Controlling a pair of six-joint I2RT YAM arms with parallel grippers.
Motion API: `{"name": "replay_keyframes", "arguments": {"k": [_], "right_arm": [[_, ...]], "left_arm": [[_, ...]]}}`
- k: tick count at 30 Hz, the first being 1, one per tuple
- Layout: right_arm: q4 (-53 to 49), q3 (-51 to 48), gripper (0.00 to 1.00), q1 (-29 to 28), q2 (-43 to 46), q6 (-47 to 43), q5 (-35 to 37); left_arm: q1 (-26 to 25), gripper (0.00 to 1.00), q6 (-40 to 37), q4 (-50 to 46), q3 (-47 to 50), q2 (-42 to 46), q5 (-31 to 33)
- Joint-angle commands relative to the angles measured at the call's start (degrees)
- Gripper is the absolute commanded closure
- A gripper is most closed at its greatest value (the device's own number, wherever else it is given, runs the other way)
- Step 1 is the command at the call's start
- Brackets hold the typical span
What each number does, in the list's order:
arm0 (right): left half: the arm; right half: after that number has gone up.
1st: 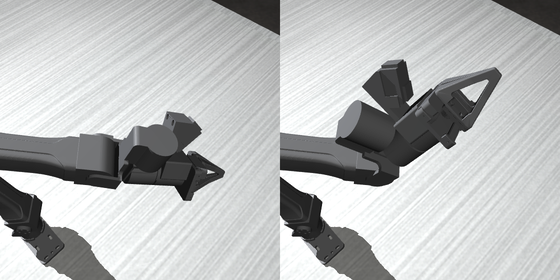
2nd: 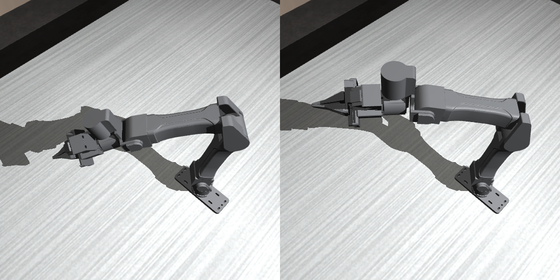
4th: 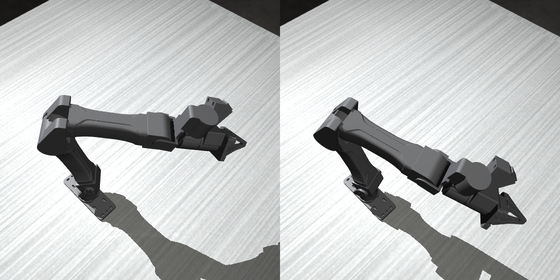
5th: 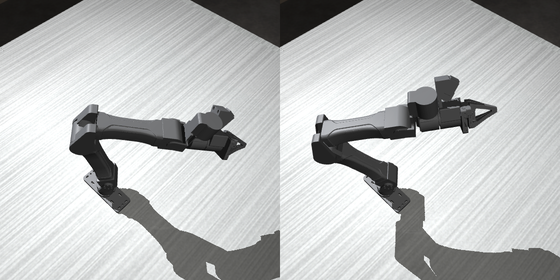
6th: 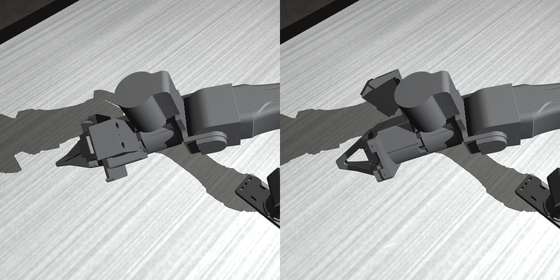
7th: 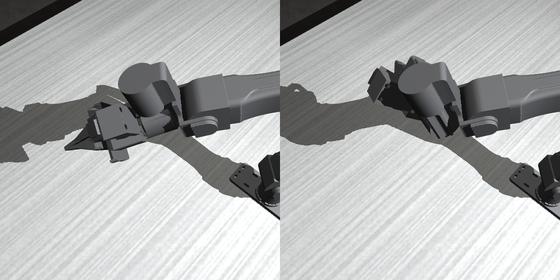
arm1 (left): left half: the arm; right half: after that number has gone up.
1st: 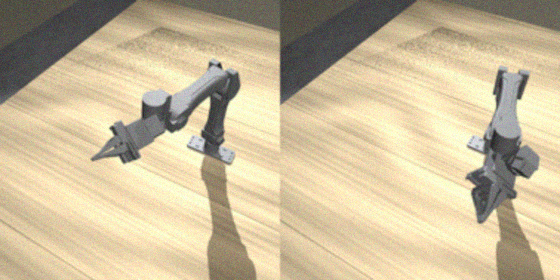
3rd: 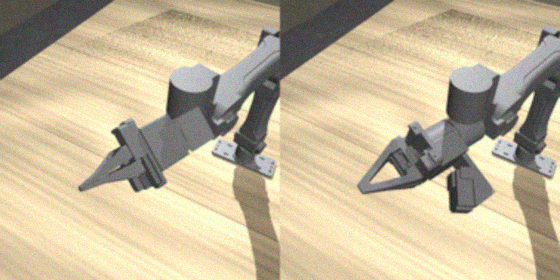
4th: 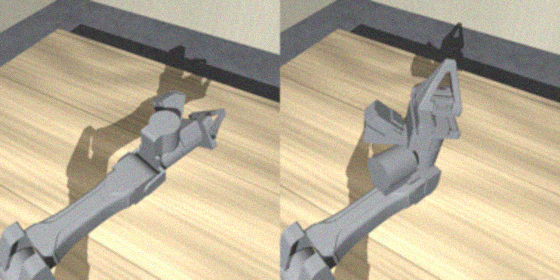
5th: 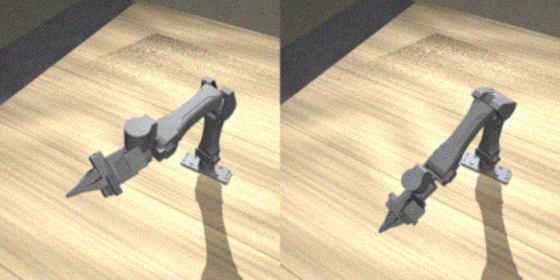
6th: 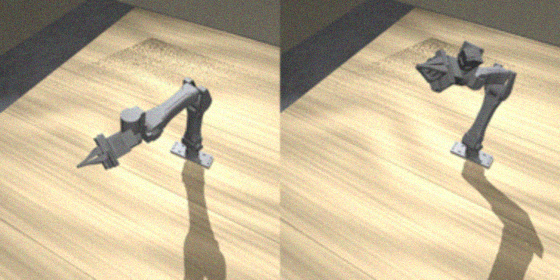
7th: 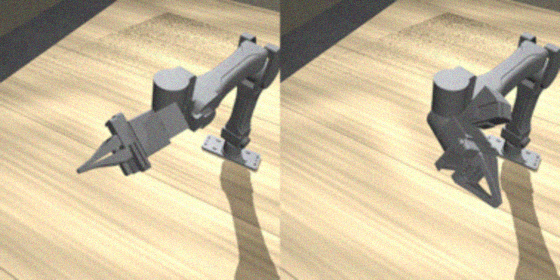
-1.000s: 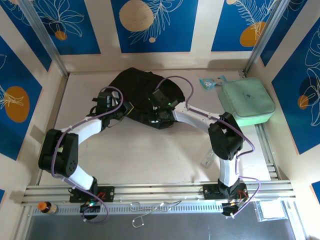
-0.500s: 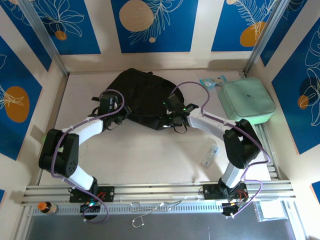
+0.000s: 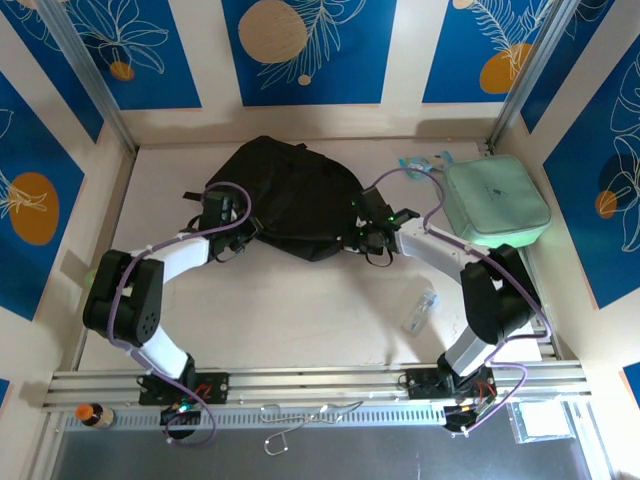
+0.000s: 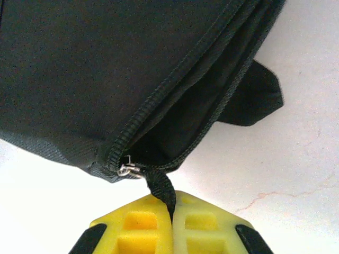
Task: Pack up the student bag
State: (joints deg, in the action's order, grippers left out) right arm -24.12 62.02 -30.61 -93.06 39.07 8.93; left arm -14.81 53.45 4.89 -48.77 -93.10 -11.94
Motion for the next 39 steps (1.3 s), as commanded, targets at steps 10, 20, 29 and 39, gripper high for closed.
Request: {"name": "replay_keyframes", "arguments": {"k": [10, 20, 29, 39], "right_arm": [[-3.56, 7.02, 1.0, 2.13, -4.45, -0.02, 2.94], [-1.37, 12.88, 1.0, -3.85, -8.34, -5.97, -1.48], [-2.55, 21.99, 1.0, -9.0, -12.76, -11.82, -6.86], [-0.9, 26.96, 1.0, -16.43, -17.33, -11.13, -9.93]], "left_arm": [[2.16, 1.0, -7.03, -2.18, -6.19, -4.72, -0.57], [6.67, 0.72, -12.54, -12.0, -12.38, -5.75, -0.01], [10.58, 0.34, -8.36, -16.28, -2.1, 8.06, -1.5], [9.76, 0.29, 14.12, 5.21, 13.7, 14.6, -19.96]]}}
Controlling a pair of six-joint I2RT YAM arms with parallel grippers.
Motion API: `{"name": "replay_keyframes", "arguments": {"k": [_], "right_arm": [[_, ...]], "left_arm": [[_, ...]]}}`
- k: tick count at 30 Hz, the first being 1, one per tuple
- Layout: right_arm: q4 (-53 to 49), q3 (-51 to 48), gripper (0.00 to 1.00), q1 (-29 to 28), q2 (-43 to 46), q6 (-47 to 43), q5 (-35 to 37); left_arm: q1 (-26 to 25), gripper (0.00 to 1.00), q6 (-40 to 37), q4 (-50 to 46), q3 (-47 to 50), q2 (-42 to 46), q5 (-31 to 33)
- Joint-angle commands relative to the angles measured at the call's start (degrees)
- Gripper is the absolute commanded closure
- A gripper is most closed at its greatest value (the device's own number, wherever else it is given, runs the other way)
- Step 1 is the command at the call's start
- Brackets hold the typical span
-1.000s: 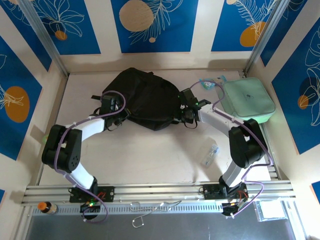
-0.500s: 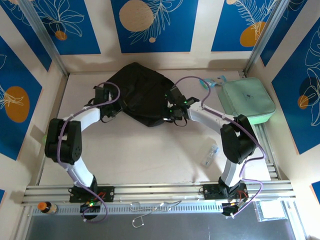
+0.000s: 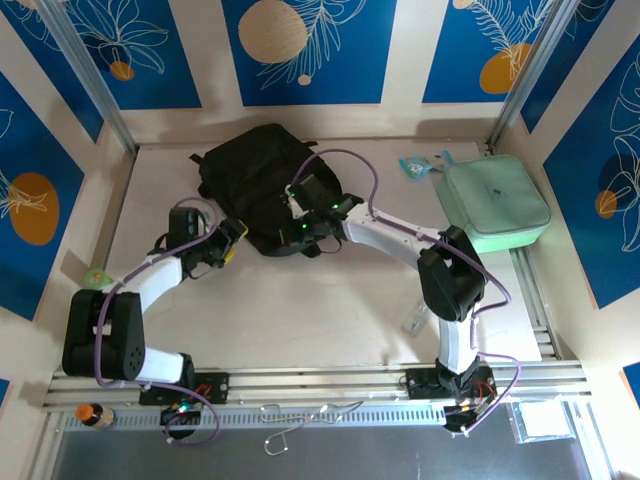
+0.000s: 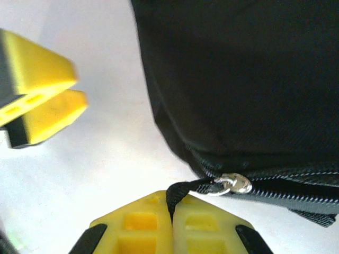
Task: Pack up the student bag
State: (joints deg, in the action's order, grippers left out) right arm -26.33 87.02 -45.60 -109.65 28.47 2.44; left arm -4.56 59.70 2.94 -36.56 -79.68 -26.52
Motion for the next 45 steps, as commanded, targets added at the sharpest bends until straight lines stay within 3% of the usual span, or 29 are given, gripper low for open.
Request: {"name": "replay_keyframes", "arguments": {"k": [1, 10, 23, 29, 34, 45], "right_arm": [[1.6, 2.07, 1.0, -1.87, -0.99, -0.43, -3.85], [1.87, 2.81, 1.0, -3.97, -2.65, -0.78, -7.52], [2.46, -1.92, 1.0, -2.18, -0.61, 1.94, -5.46], [1.8, -5.0, 1.0, 1.65, 0.31, 6.56, -4.53], [1.63, -7.33, 1.0, 4.63, 1.22, 8.48, -4.72], [-0.47, -12.86, 1.0, 11.68, 5.52, 13.04, 2.32]], "left_arm": [[-0.7, 0.29, 8.53, 7.32, 1.66, 1.15, -5.44], [-4.1, 0.34, 13.89, 14.83, 1.43, -3.52, -4.68], [-5.71, 0.84, 13.9, 16.21, -0.43, -9.91, -0.94], [-5.67, 0.98, 8.76, 10.14, -1.06, -10.93, 1.66], [-5.56, 1.0, 5.38, 6.3, -1.11, -11.23, 3.14], [-5.63, 1.0, 1.55, 2.77, -1.99, -10.63, 3.94]]}}
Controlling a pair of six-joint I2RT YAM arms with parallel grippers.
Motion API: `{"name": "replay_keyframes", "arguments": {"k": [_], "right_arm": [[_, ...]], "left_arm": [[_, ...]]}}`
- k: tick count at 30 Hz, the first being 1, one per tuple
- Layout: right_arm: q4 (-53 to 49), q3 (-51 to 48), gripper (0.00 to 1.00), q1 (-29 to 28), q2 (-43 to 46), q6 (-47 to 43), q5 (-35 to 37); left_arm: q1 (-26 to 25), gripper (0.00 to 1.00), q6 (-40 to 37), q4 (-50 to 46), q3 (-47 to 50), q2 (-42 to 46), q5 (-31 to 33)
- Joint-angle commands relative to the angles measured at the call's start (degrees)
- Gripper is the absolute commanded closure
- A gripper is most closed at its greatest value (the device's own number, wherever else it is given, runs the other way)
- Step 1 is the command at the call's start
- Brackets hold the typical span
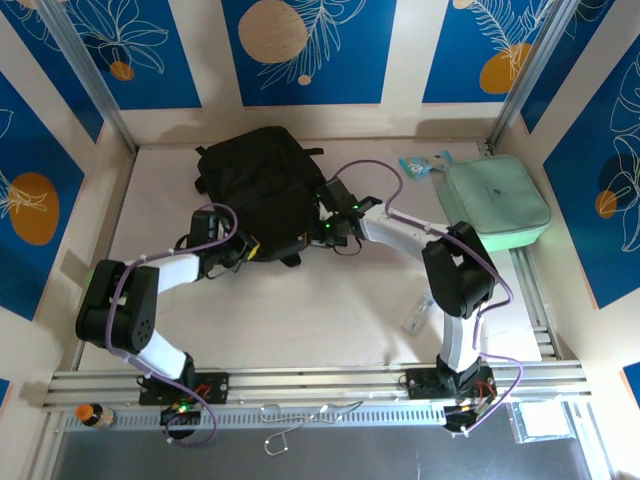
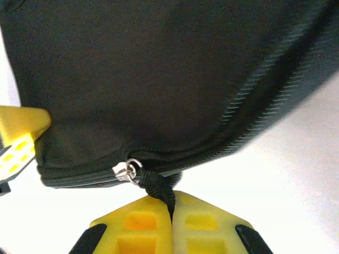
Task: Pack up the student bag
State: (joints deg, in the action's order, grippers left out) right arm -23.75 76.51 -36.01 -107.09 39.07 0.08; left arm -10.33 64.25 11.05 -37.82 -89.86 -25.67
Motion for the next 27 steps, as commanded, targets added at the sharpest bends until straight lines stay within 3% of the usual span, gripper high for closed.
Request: {"name": "replay_keyframes", "arguments": {"k": [1, 8, 16, 18, 23, 27], "right_arm": [[-2.85, -3.59, 1.0, 2.55, 3.64, 2.46, 4.84], [2.92, -14.94, 1.0, 2.32, 9.32, -3.73, -0.48], [8.51, -14.28, 1.0, -3.7, 6.59, -6.16, -7.25], [9.64, -11.72, 1.0, -5.03, 4.6, -5.94, -8.38], [11.4, -5.6, 1.0, -7.04, 1.02, -5.58, -12.06], [12.23, -4.11, 1.0, -7.25, 0.07, -6.46, -13.72]], "left_arm": [[0.19, 1.0, -3.71, -5.78, -1.08, -0.47, 3.08], [0.17, 1.0, -13.1, -14.29, -9.65, -3.8, 5.09], [1.16, 0.96, -21.97, -22.65, -21.3, -9.4, 12.17], [1.83, 0.88, -23.35, -24.49, -22.98, -9.4, 13.82], [4.86, 0.54, -28.07, -32.48, -25.45, -3.83, 18.18], [5.19, 0.36, -27.24, -36.74, -23.52, 2.6, 17.81]]}}
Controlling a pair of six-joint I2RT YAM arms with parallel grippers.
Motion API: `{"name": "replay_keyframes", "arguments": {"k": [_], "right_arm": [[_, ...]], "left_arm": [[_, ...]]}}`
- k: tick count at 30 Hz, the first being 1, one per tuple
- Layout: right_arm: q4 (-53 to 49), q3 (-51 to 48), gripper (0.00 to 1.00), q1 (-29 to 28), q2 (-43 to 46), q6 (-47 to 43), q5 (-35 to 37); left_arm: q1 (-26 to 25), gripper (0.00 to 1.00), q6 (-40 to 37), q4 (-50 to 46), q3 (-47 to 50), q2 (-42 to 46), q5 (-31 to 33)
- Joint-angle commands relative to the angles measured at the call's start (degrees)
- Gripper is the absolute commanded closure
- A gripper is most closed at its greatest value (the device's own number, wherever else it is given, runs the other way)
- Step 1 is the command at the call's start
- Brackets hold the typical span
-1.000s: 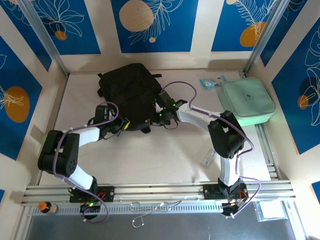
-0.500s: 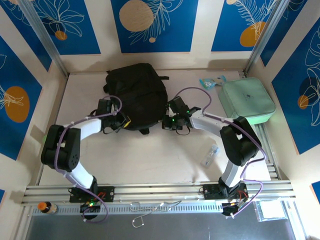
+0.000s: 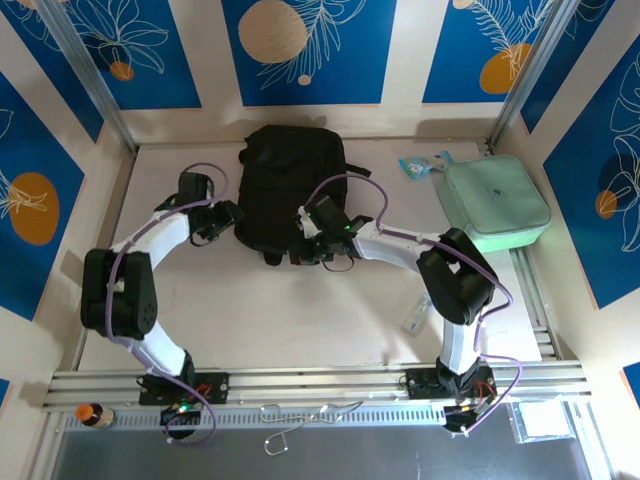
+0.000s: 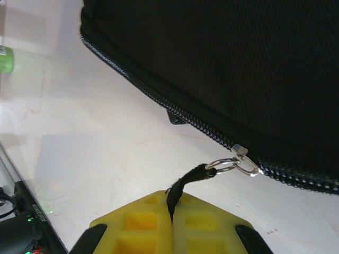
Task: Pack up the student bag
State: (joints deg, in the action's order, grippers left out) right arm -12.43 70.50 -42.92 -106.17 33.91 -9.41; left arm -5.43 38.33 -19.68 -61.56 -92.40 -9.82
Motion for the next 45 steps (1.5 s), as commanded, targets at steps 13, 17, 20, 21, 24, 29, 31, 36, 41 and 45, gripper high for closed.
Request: {"name": "replay_keyframes", "arguments": {"k": [13, 17, 20, 21, 24, 29, 31, 36, 41, 45], "right_arm": [[4.32, -3.76, 1.0, 2.42, 2.35, 0.71, -2.59], [4.34, -4.13, 1.0, 2.92, 2.42, 0.98, -2.63], [4.01, -3.84, 1.0, 2.93, 2.46, 0.74, -2.77], [3.83, -3.71, 1.0, 2.95, 2.54, 0.64, -2.67], [3.64, -3.78, 1.0, 3.1, 2.81, 0.72, -2.13], [2.75, -3.8, 1.0, 3.17, 3.21, 1.15, -0.95], [1.55, -3.49, 1.0, 3.46, 3.25, 0.91, -0.57], [-1.81, -3.02, 1.0, 5.56, 4.36, 0.54, 0.87], [-3.39, -4.26, 1.0, 10.49, 5.48, -0.44, -0.96], [-4.44, -4.76, 1.0, 14.5, 5.47, -1.54, -2.53]], "left_arm": [[-11.67, 0.28, 26.12, 1.04, 11.51, 11.2, 2.51], [-15.23, 0.28, 31.07, 9.34, 14.5, 9.46, 5.0], [-16.69, 0.28, 33.65, 14.83, 15.07, 7.11, 4.9], [-16.94, 0.28, 34.13, 15.71, 15.11, 6.49, 5.1], [-17.05, 0.37, 35.67, 17.84, 15.71, 5.05, 5.93], [-17.09, 0.6, 34.92, 16.68, 14.52, 3.72, 7.35], [-17.1, 0.67, 34.42, 16.81, 14.45, 3.55, 7.94], [-17.0, 0.86, 33.3, 16.08, 14.36, 2.54, 8.96], [-16.94, 0.94, 31.1, 15.24, 14.69, 2.36, 8.86], [-16.9, 0.97, 29.32, 14.38, 15.3, 2.99, 8.95]]}}
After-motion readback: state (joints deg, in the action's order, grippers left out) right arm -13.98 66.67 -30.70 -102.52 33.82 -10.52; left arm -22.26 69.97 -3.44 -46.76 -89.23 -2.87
